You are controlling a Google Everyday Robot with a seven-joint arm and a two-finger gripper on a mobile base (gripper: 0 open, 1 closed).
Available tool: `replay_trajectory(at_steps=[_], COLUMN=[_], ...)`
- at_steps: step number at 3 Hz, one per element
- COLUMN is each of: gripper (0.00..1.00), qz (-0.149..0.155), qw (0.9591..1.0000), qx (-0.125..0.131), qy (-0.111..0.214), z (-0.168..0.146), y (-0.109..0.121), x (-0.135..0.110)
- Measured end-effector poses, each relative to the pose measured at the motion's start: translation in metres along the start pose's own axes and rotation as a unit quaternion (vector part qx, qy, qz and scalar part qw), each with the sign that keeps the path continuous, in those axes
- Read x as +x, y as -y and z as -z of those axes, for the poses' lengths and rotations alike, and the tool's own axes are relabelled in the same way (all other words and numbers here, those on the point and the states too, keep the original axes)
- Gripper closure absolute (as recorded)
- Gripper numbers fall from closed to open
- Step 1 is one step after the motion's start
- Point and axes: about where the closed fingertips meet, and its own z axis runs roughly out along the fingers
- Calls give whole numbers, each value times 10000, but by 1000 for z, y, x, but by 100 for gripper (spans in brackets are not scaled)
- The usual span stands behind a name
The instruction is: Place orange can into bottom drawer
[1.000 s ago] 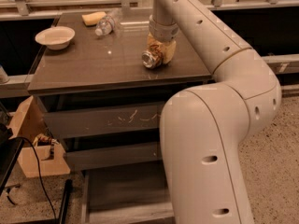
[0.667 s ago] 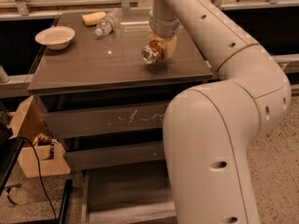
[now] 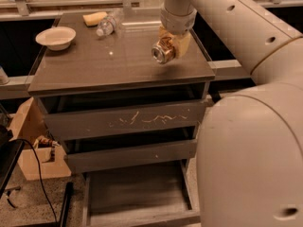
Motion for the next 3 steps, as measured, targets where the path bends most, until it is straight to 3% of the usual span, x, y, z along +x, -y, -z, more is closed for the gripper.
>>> replay_trajectory(at_steps=[2,3], gripper=[100,100], qz=[-686,-694], qw=[9975,9974], qx=[10,-51], qy=[-144,-182], z=[22,26], y=[-56,-61], x=[-36,-38])
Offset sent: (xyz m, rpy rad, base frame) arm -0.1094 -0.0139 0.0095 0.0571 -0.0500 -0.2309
